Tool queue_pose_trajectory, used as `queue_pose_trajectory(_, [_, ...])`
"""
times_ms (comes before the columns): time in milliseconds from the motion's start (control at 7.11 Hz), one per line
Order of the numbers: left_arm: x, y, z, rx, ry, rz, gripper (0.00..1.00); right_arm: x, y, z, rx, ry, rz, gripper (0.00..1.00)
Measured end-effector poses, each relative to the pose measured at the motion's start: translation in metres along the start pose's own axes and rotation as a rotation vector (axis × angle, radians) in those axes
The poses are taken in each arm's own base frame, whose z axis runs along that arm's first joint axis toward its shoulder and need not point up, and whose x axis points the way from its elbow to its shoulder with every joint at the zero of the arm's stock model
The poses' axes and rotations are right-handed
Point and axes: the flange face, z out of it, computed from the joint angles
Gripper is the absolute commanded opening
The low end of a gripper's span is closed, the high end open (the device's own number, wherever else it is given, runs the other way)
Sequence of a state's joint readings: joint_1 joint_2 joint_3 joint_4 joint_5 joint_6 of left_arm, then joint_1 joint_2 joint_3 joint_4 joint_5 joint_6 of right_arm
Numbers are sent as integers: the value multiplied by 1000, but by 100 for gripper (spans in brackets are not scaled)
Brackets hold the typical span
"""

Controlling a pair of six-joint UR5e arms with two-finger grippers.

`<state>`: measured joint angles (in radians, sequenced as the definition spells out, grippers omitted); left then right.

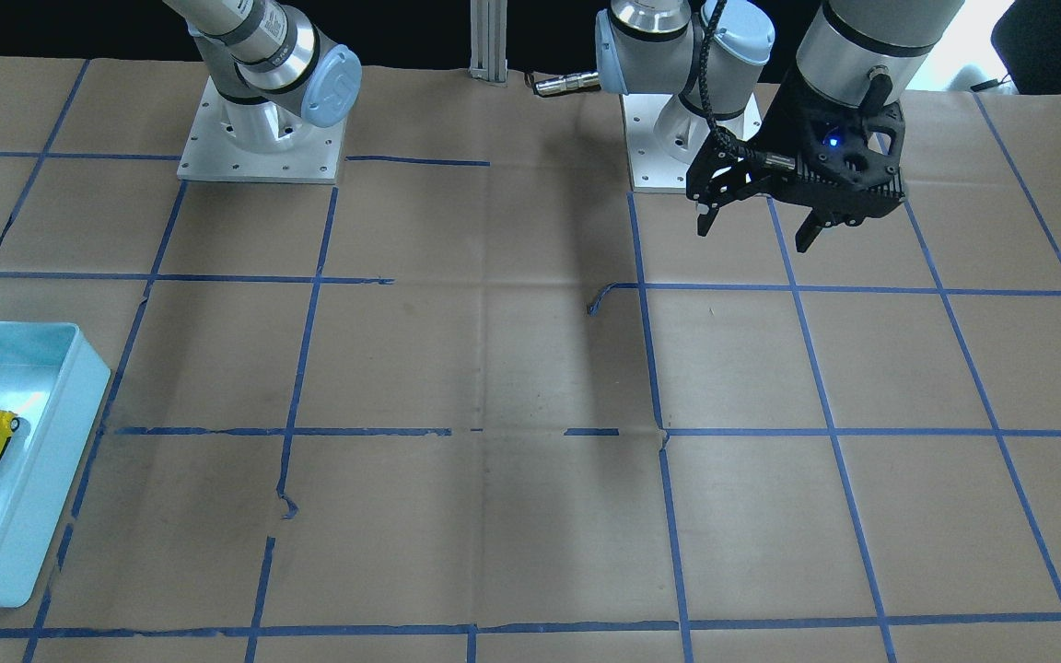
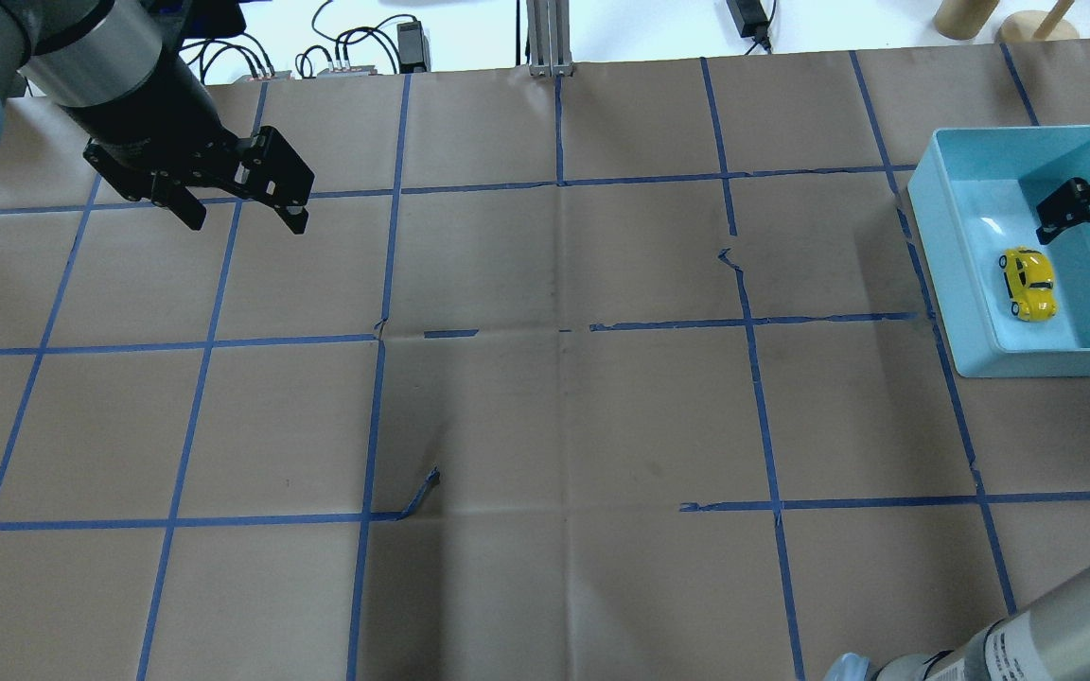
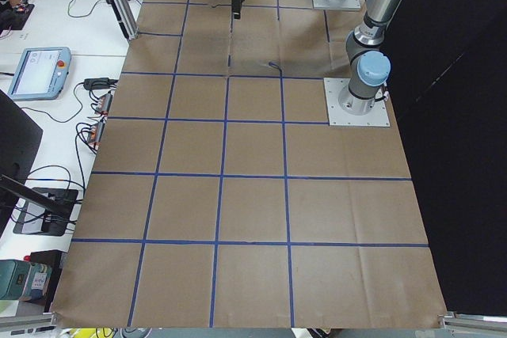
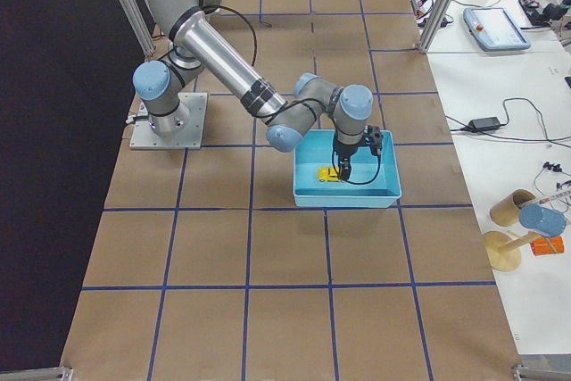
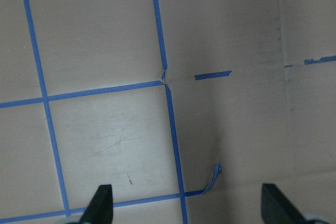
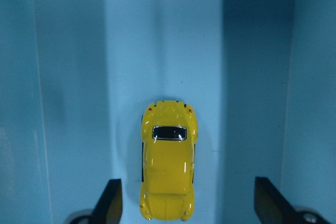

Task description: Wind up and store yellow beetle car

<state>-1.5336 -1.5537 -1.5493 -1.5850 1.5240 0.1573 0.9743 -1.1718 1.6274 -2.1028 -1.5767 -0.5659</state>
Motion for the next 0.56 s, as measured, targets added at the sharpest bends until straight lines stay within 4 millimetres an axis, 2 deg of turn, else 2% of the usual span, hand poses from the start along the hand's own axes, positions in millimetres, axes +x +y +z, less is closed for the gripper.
queue_pose_trajectory(281, [0,-1,0,5,1,3,99,-18,14,-65,28,9,55,100])
queue_pose_trajectory(422, [0,-1,0,8,3,5,99,-42,19,-101,27,6,91,100])
queue_pose_trajectory(563, [0,-1,0,10,4,6,99,-77,20,-141,12,-4,132,100])
